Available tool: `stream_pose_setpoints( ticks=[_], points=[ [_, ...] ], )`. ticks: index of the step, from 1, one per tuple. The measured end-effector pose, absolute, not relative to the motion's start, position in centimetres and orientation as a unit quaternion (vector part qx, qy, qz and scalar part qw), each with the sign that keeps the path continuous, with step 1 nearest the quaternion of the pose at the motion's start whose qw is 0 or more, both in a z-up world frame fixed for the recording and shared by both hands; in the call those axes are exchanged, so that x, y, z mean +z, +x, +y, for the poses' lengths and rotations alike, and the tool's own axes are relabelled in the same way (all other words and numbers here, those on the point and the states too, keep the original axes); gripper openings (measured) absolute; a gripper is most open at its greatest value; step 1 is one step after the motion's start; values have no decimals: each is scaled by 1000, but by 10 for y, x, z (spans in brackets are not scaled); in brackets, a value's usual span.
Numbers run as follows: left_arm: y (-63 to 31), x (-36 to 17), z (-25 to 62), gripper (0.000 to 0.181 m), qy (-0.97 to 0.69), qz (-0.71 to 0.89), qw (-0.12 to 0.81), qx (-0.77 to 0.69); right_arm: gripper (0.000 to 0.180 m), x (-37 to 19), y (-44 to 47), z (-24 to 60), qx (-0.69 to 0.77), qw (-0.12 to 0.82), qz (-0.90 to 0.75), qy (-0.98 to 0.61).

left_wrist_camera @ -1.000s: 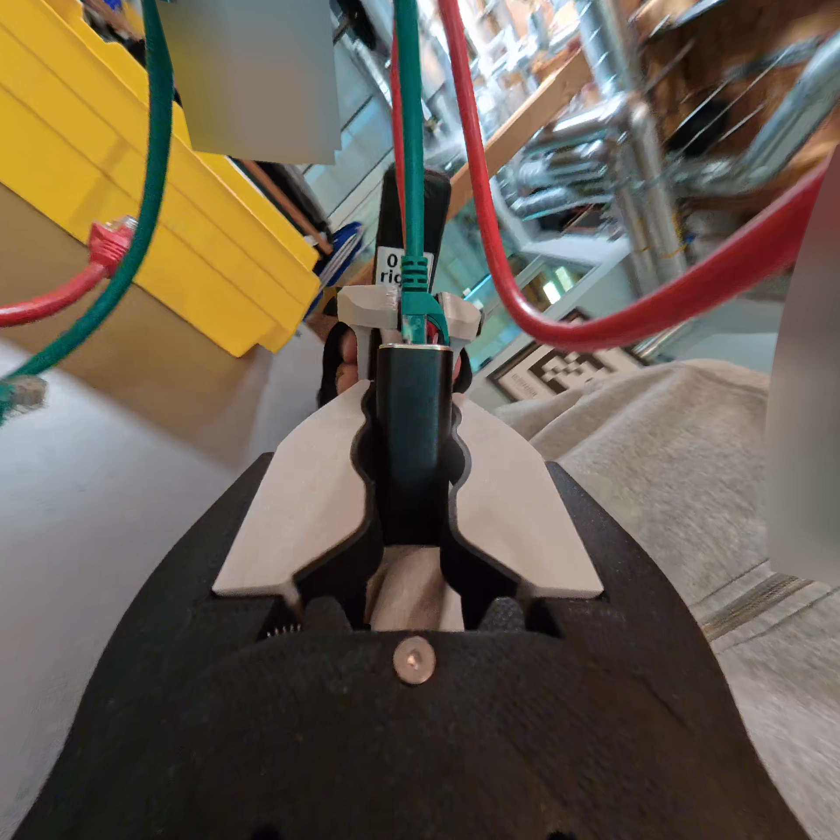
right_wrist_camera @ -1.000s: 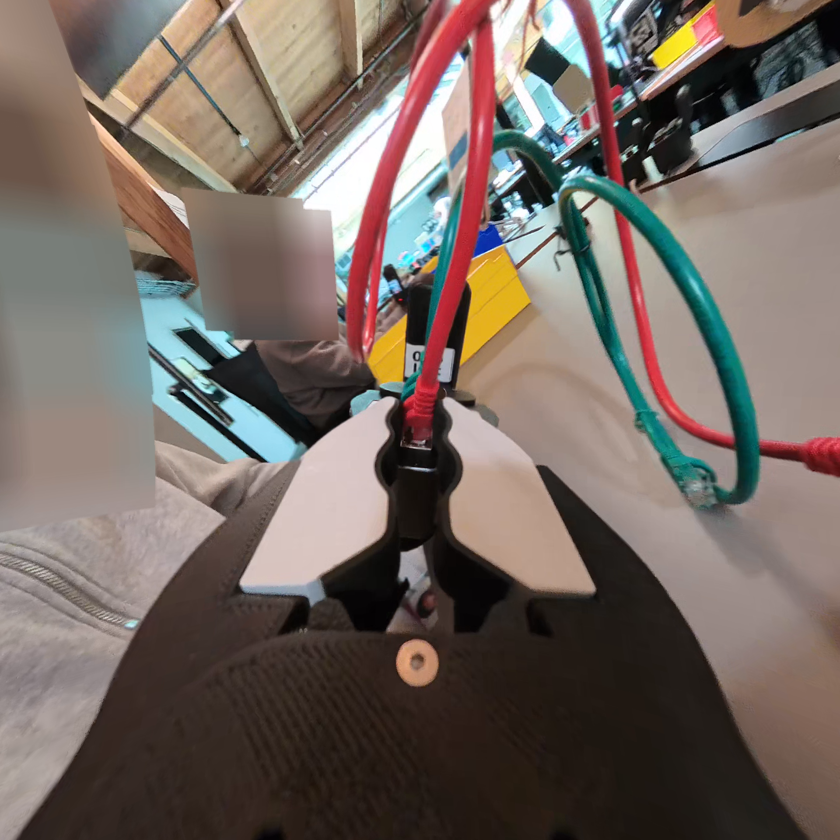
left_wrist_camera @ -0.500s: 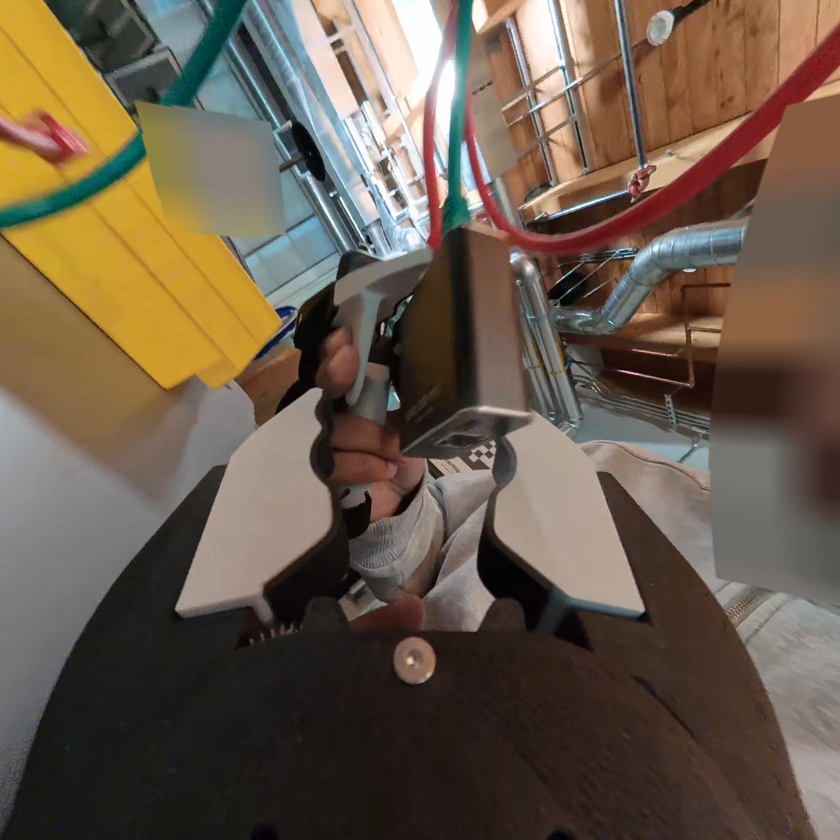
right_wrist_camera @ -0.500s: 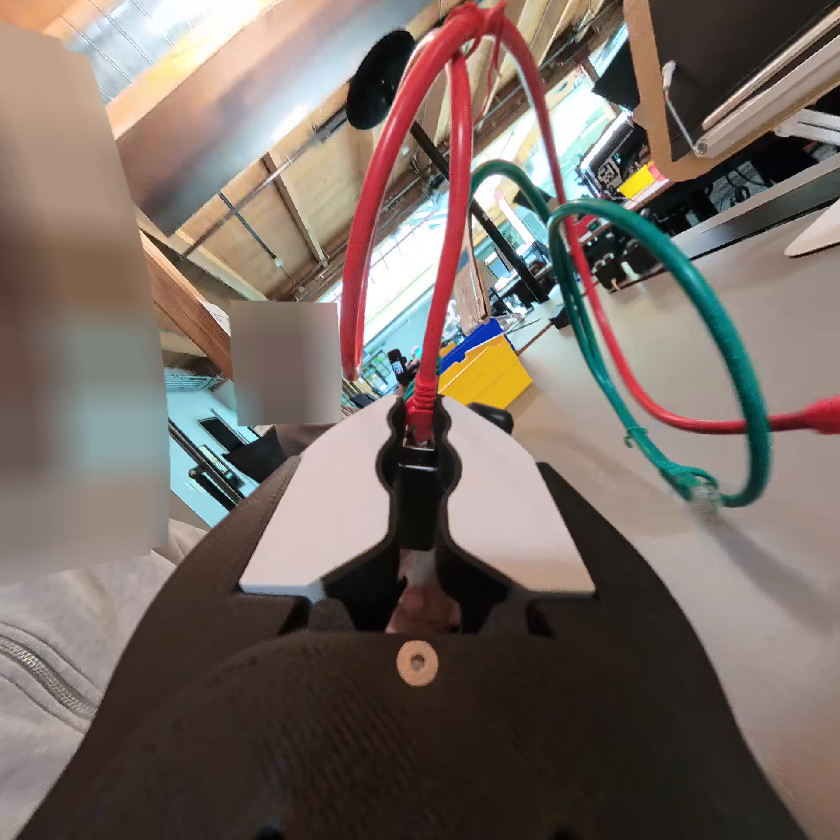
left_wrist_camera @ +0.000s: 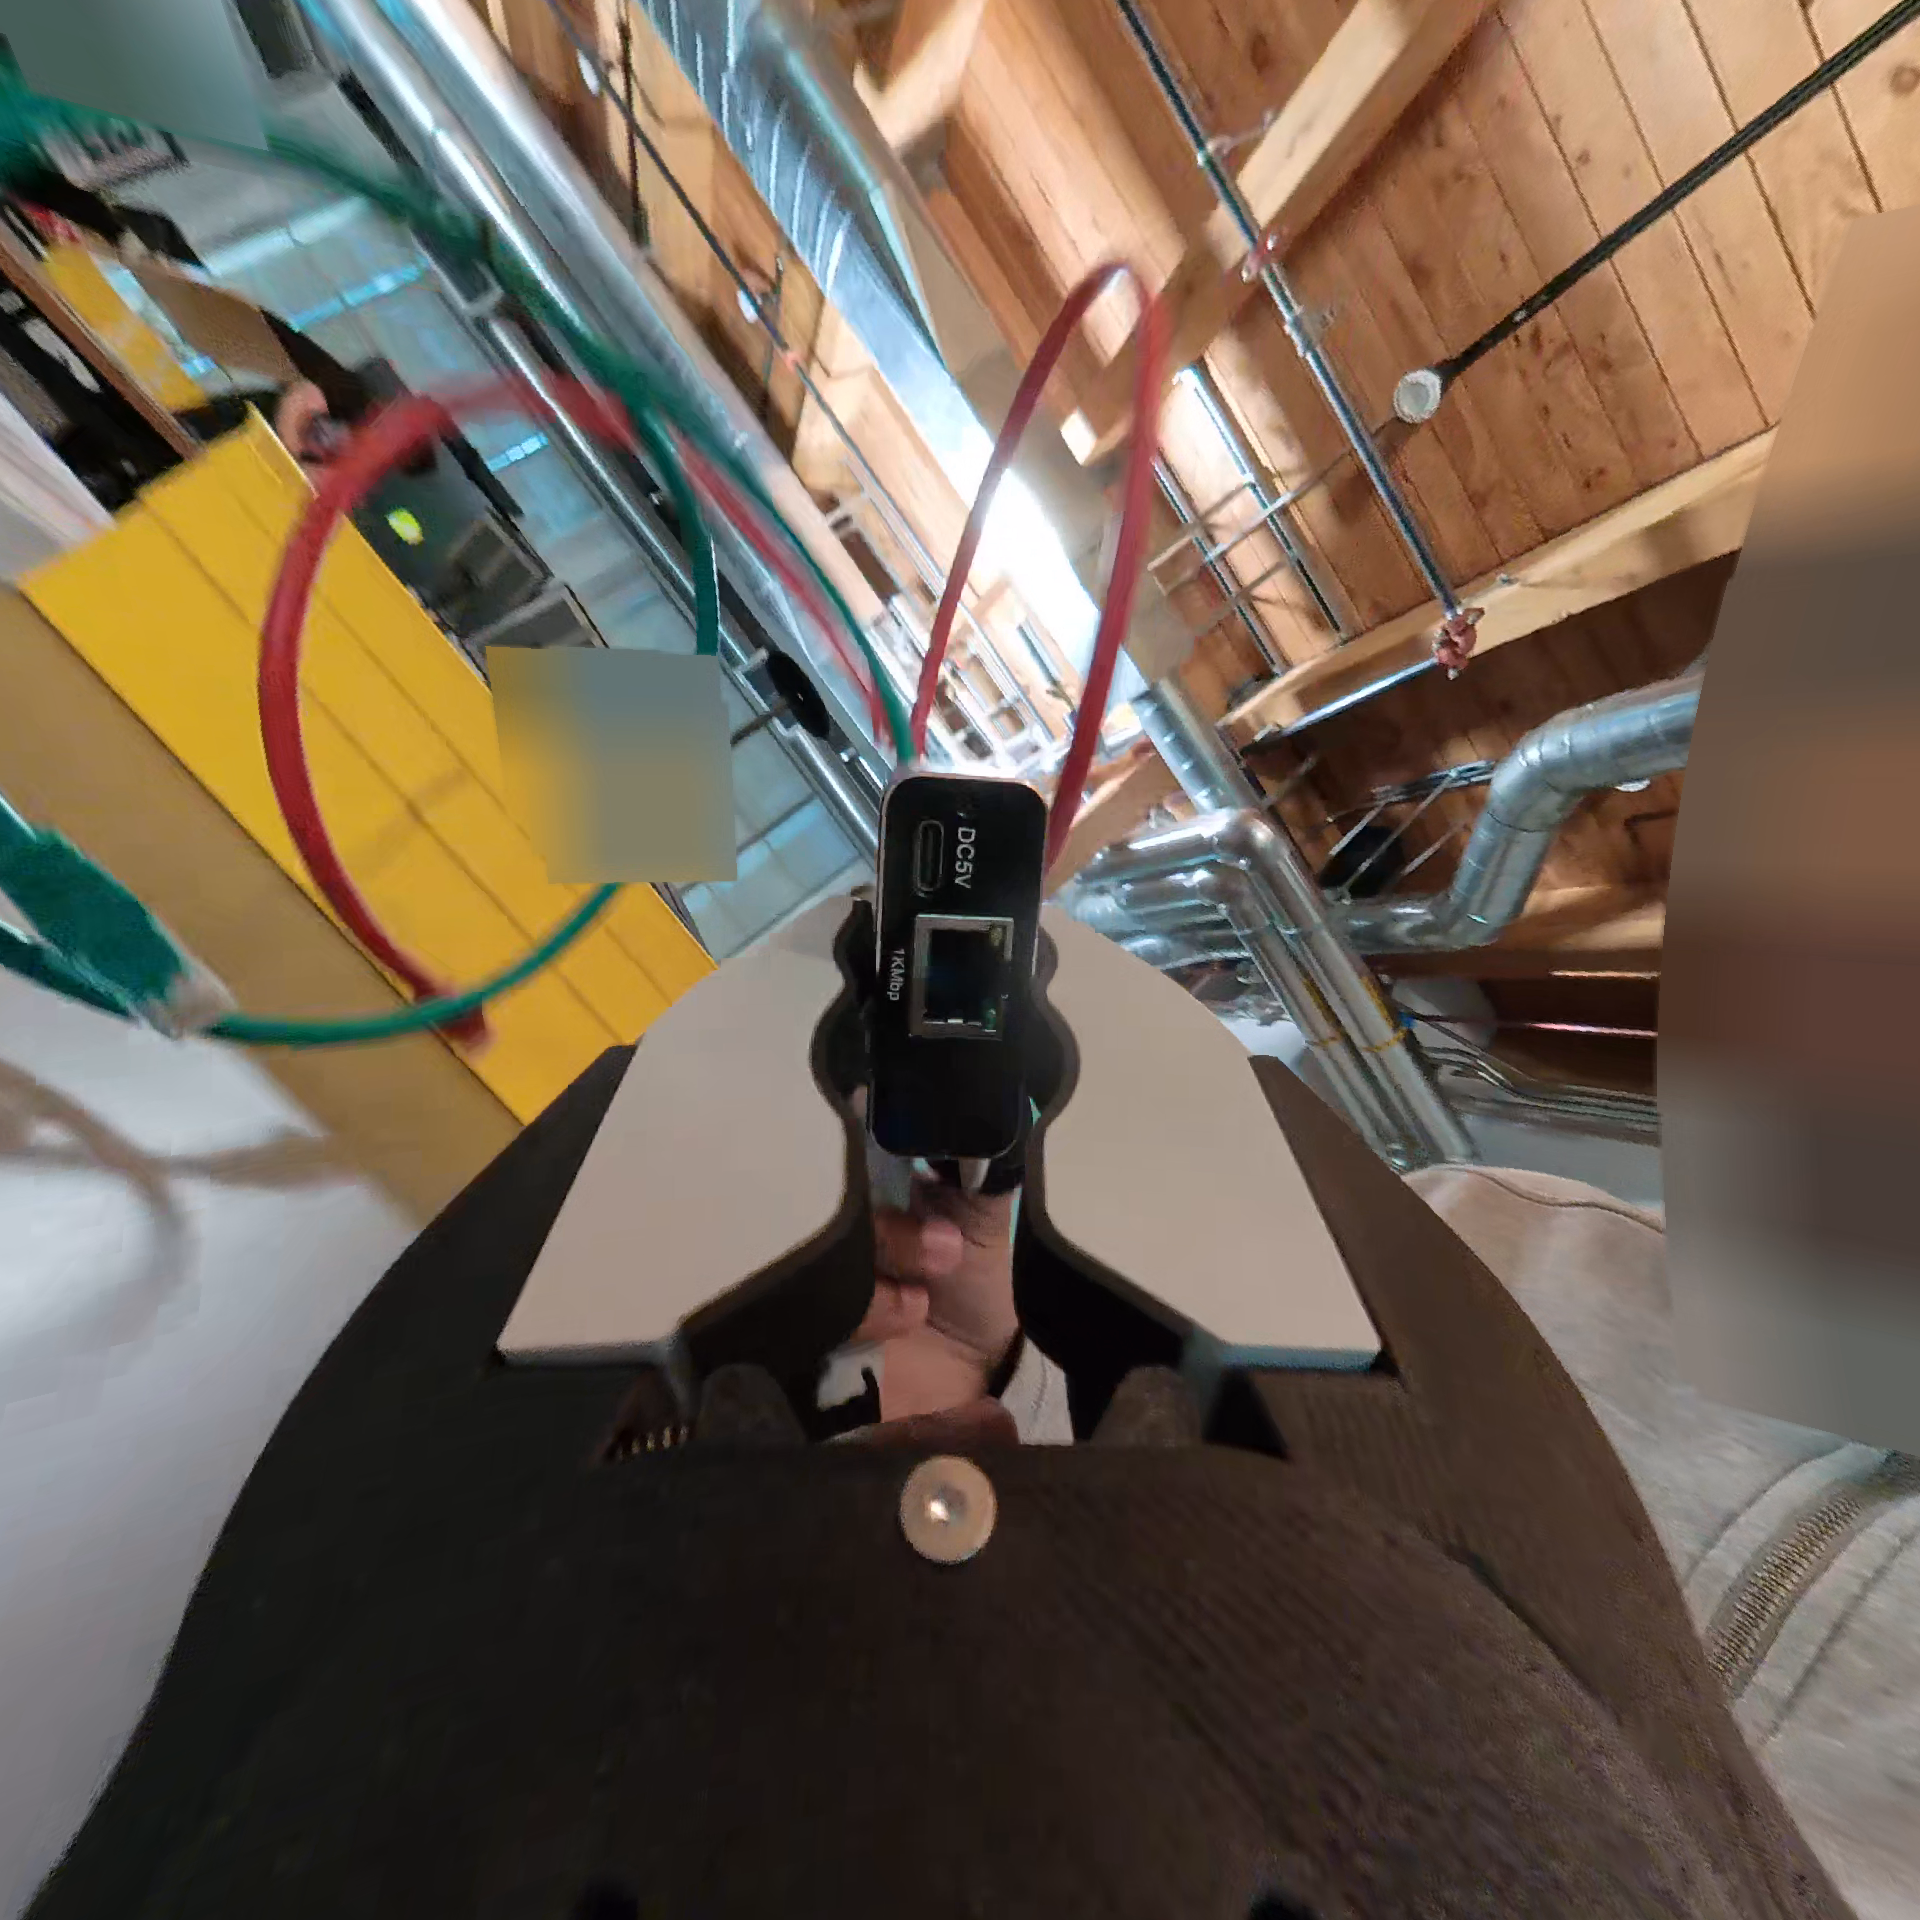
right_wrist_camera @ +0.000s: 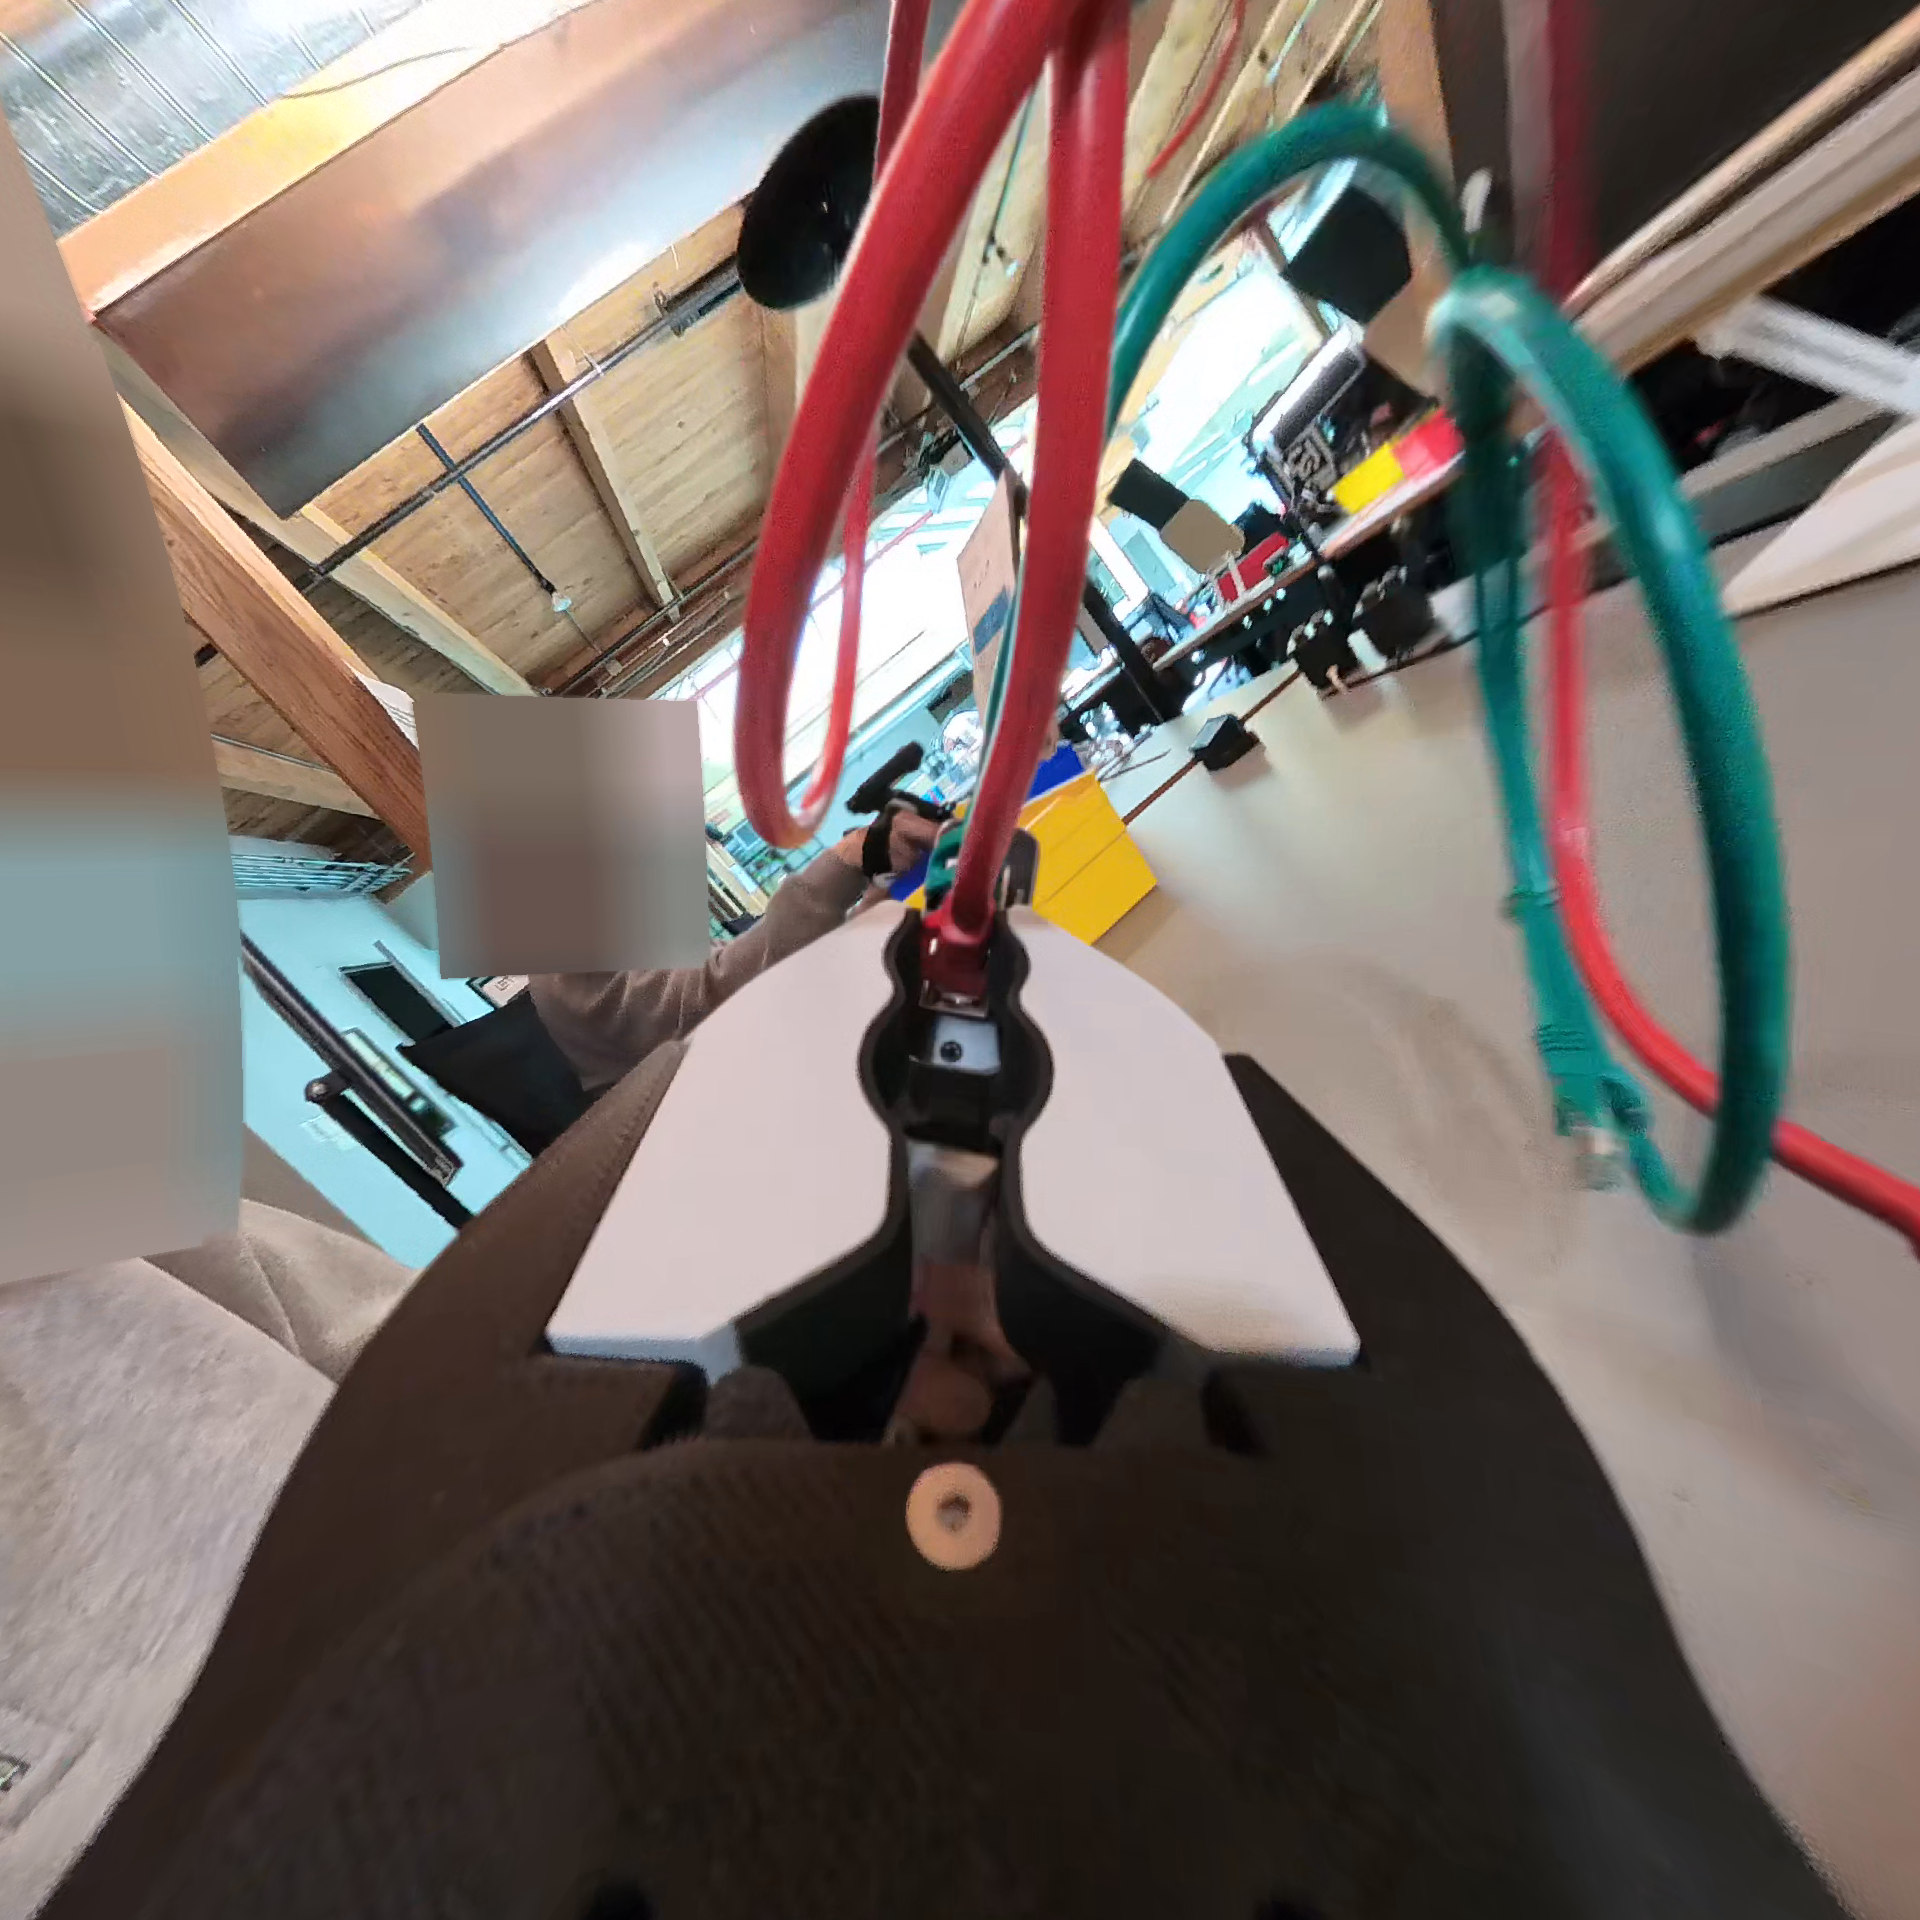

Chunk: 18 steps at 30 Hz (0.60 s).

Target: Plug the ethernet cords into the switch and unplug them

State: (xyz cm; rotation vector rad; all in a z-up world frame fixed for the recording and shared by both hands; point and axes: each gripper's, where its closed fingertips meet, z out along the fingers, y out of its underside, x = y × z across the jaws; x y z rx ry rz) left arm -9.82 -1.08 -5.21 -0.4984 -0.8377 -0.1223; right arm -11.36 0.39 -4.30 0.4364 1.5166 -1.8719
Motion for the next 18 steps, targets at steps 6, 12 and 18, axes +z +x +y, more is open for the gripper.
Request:
stream_pose_setpoints(
  ticks=[6, 12, 18],
  points=[
    [-98, -44, -40, 24, -237, -406, 883, -15, 14, -58, -96, -7, -687, 365, 609, 154],
    [-101, -51, -36, 25, -226, -416, 880, -37, 15, -63, -96, -11, -681, 367, 614, 159],
    [-103, -53, -42, 26, -245, -436, 866, -17, 11, -72, -96, -14, -655, 375, 635, 164]
  ],
)
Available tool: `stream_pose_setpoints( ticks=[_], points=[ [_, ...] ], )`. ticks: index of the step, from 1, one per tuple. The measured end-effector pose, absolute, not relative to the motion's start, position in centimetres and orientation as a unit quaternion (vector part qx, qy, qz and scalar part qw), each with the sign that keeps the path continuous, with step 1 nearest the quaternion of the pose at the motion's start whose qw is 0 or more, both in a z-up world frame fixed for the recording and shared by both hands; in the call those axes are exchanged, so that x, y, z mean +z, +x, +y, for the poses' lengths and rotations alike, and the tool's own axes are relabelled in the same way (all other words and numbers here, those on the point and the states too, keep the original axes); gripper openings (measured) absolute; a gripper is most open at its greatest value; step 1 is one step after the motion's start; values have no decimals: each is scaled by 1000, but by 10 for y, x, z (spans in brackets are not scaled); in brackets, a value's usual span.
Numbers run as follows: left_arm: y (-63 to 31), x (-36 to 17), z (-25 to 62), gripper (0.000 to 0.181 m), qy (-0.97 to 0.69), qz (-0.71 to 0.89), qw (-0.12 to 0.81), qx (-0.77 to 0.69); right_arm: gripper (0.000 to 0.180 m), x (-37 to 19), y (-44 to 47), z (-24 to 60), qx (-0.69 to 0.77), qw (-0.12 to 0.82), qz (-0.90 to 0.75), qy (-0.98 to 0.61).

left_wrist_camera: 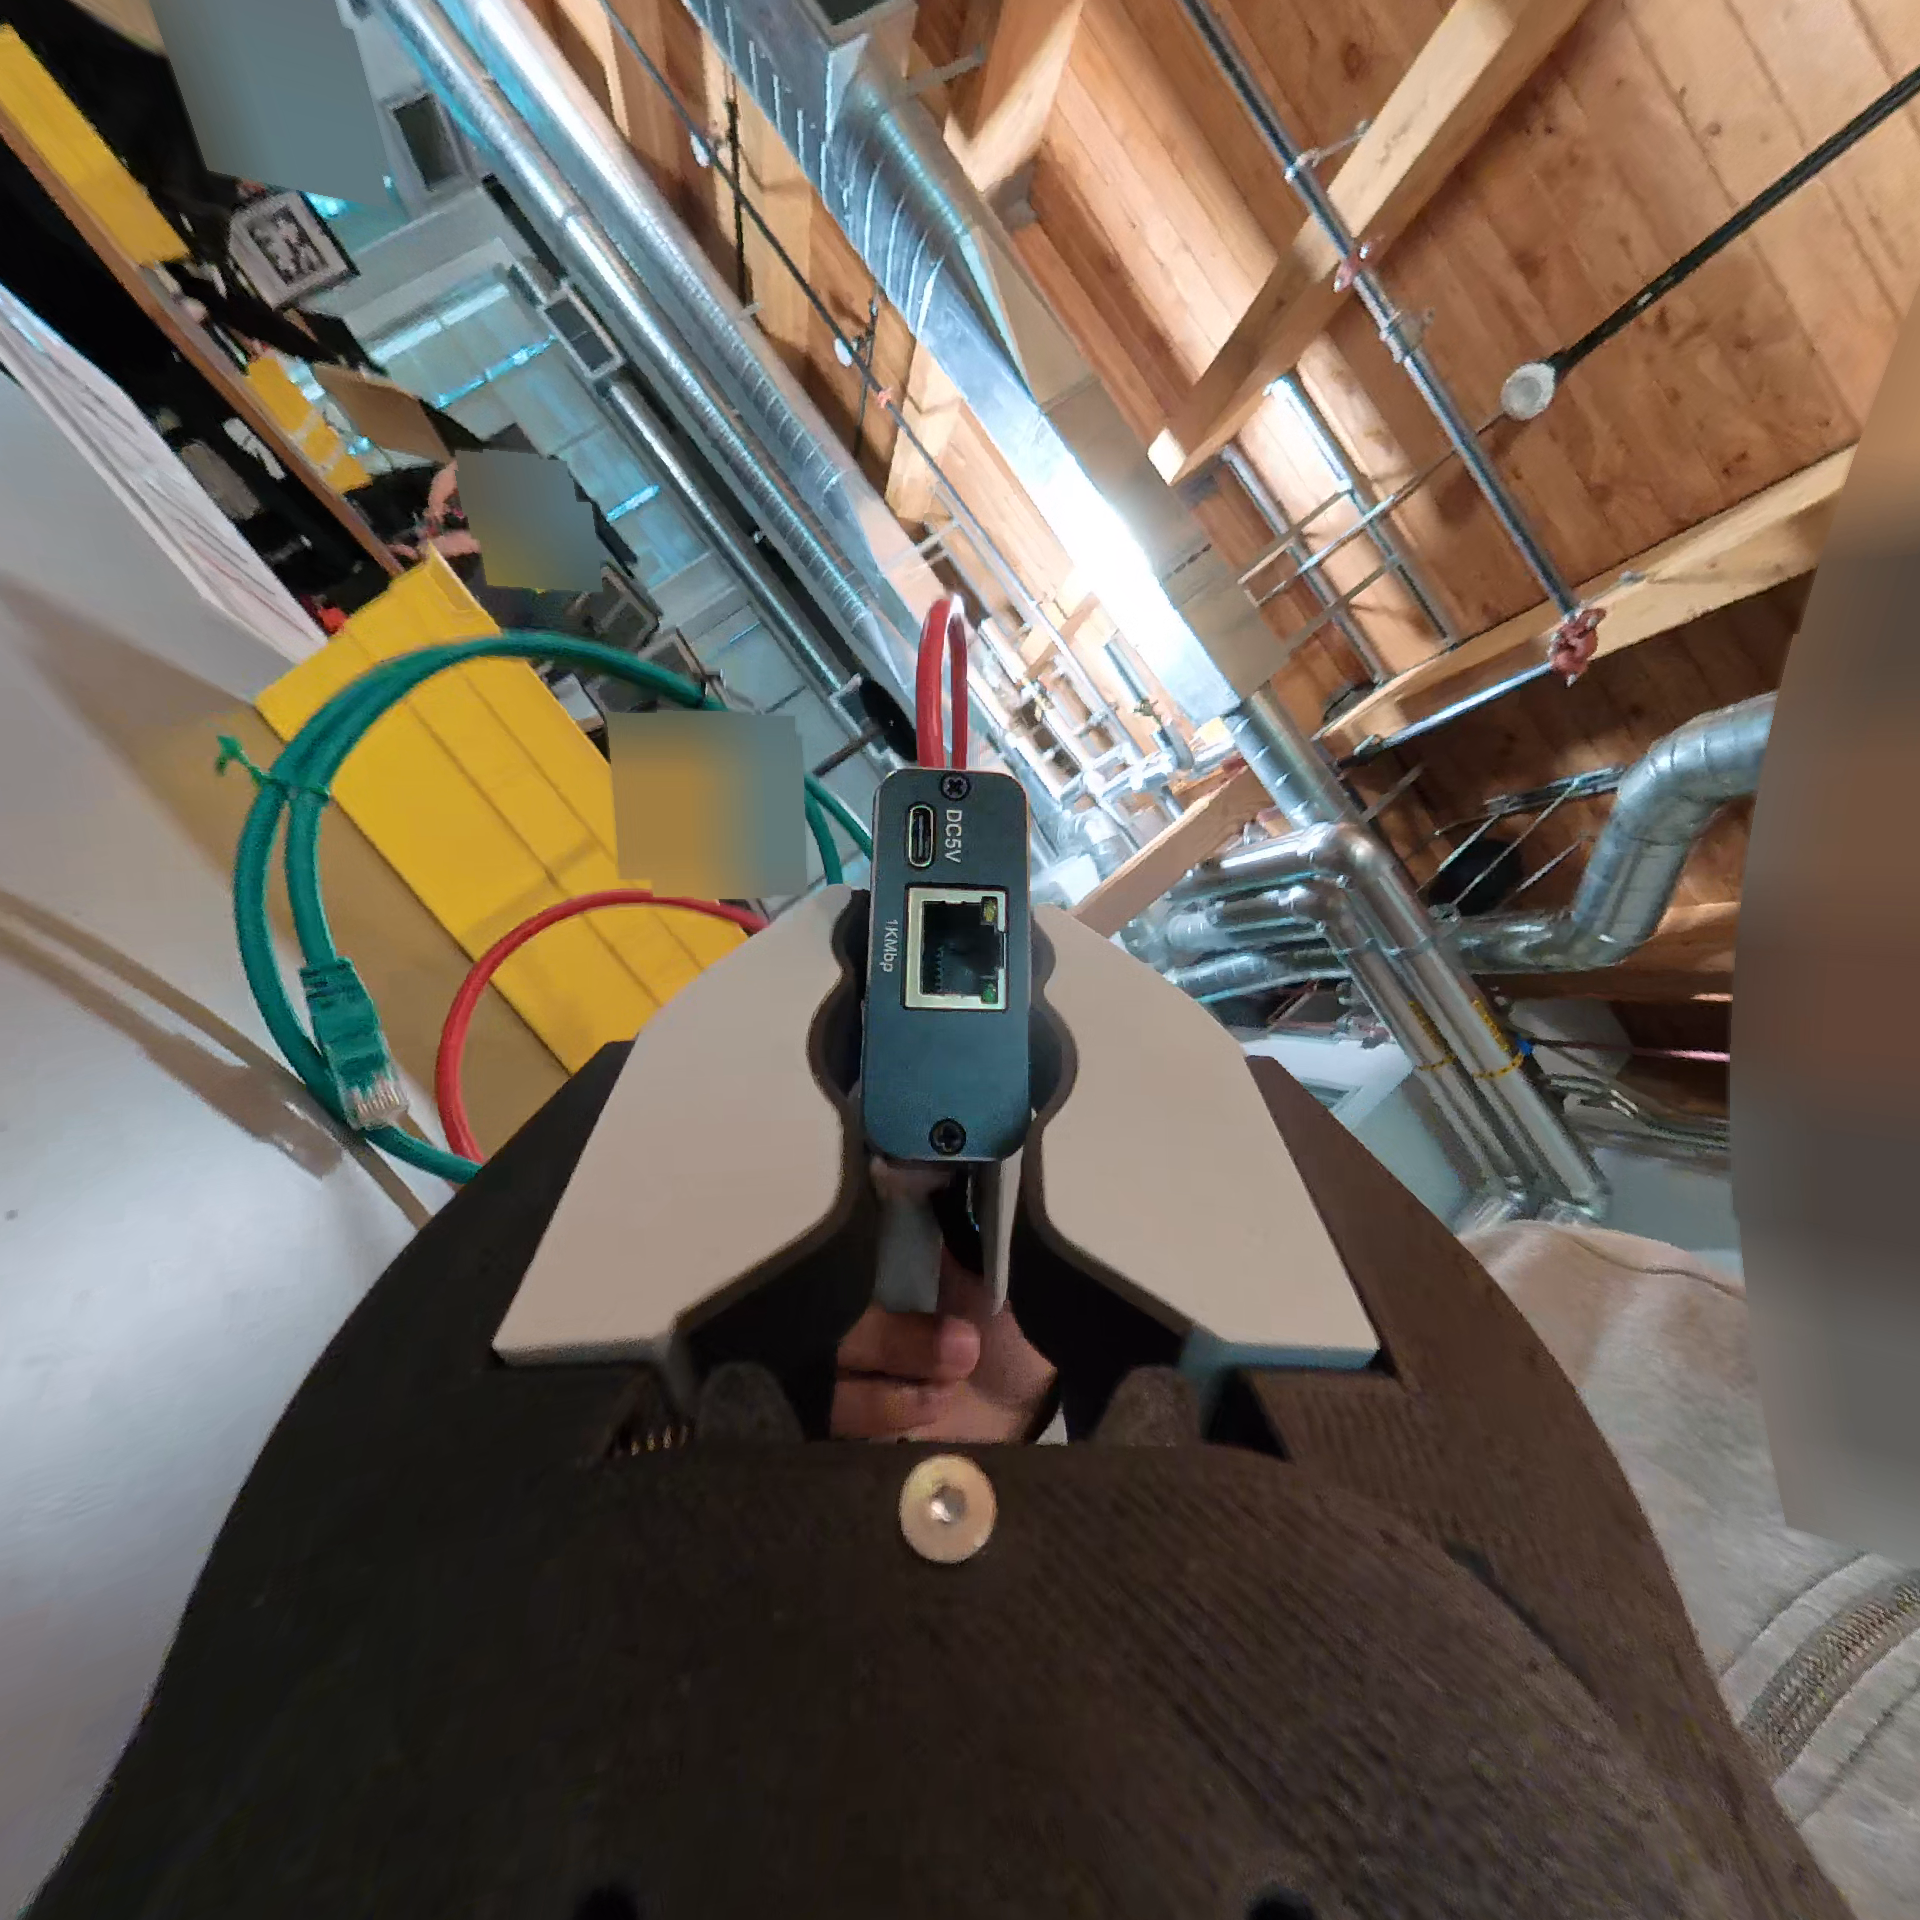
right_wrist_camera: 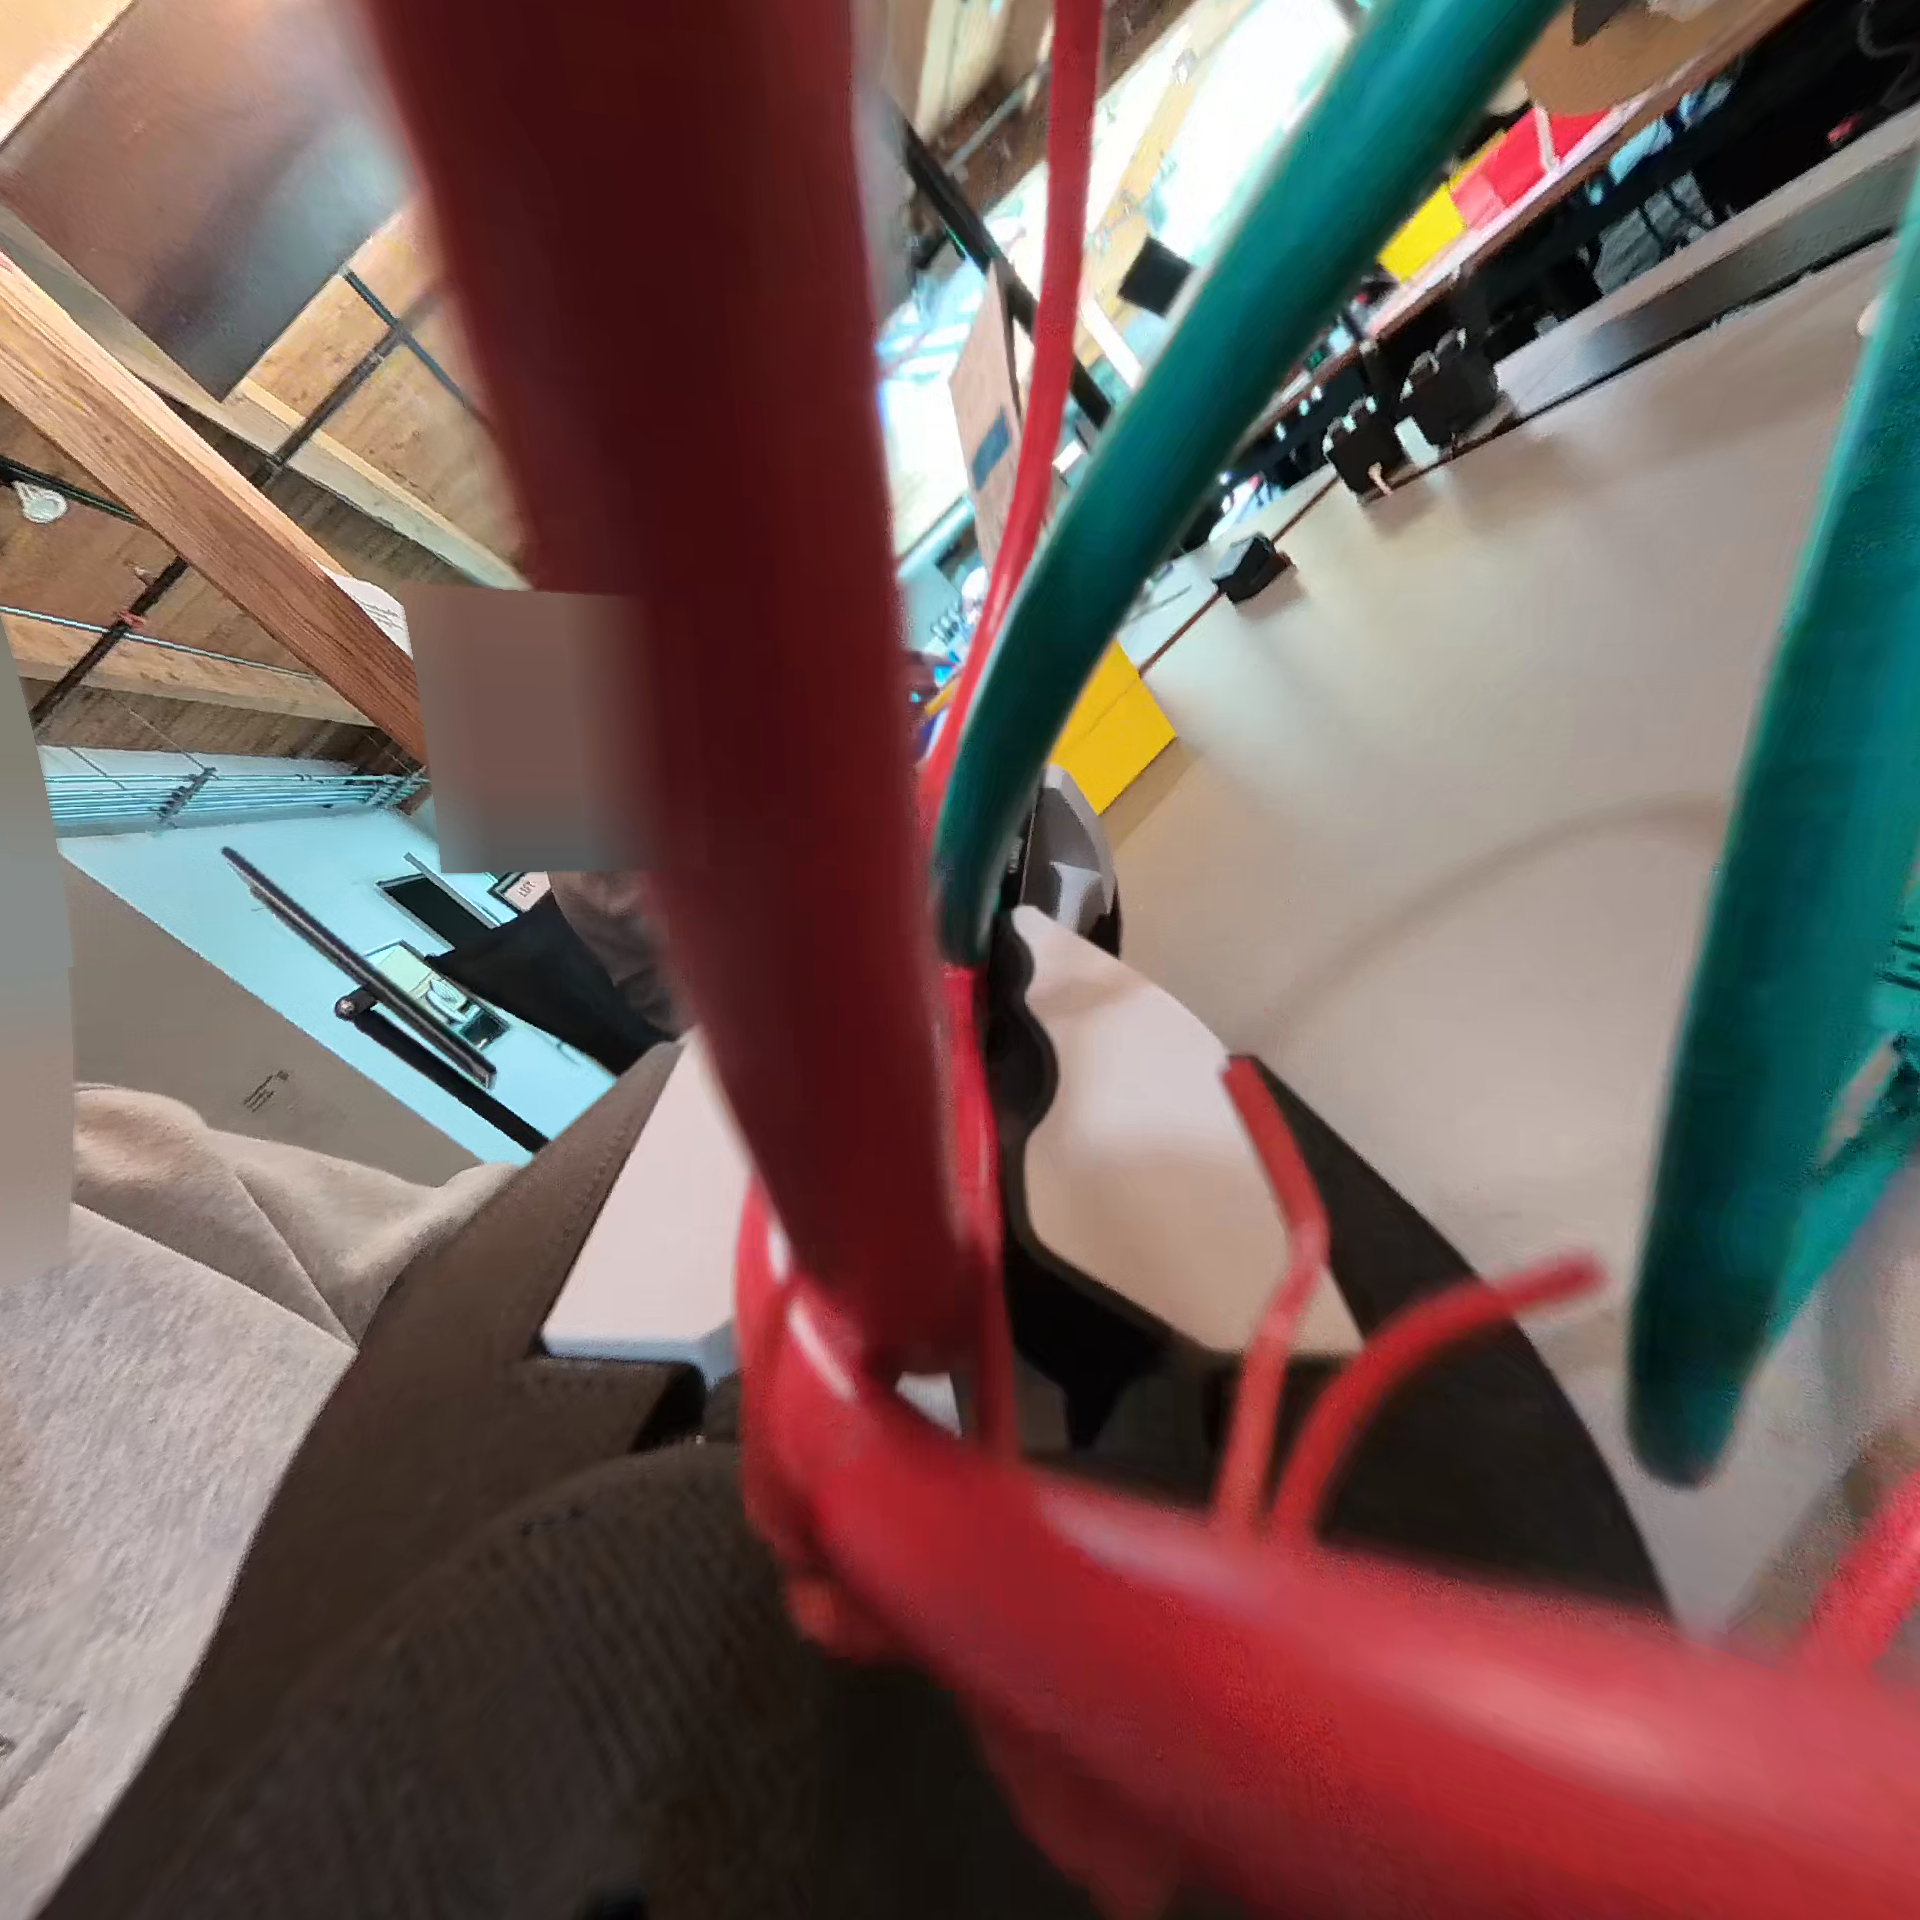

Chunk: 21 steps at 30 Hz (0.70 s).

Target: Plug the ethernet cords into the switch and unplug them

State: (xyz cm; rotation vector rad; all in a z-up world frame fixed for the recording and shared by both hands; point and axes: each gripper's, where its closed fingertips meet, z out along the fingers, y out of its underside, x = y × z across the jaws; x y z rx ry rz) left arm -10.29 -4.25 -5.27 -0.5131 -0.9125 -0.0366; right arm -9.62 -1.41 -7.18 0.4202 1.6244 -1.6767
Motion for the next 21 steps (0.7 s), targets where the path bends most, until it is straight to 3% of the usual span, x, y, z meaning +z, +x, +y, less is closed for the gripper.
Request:
stream_pose_setpoints(
  ticks=[3, 6, 9, 12, 14, 18, 21],
  points=[
    [-102, -51, -73, 26, -223, -444, 868, 13, 29, -89, -91, -14, -601, 410, 666, 164],
    [-102, -54, -100, 26, -254, -464, 846, 58, 43, -95, -66, -11, -525, 513, 660, 157],
    [-103, -54, -108, 26, -337, -477, 805, 106, 26, -85, -29, -2, -476, 590, 647, 84],
    [-100, -53, -103, 26, -429, -467, 757, 155, 25, -79, -5, 6, -476, 577, 663, 7],
    [-100, -58, -93, 27, -485, -459, 724, 172, 24, -74, -8, 5, -523, 506, 685, -32],
    [-105, -76, -60, 26, -543, -455, 689, 152, 24, -58, -45, 7, -651, 227, 714, -119],
    [-107, -90, -33, 26, -589, -446, 660, 140, 24, -49, -65, 13, -673, 77, 720, -152]
  ],
)
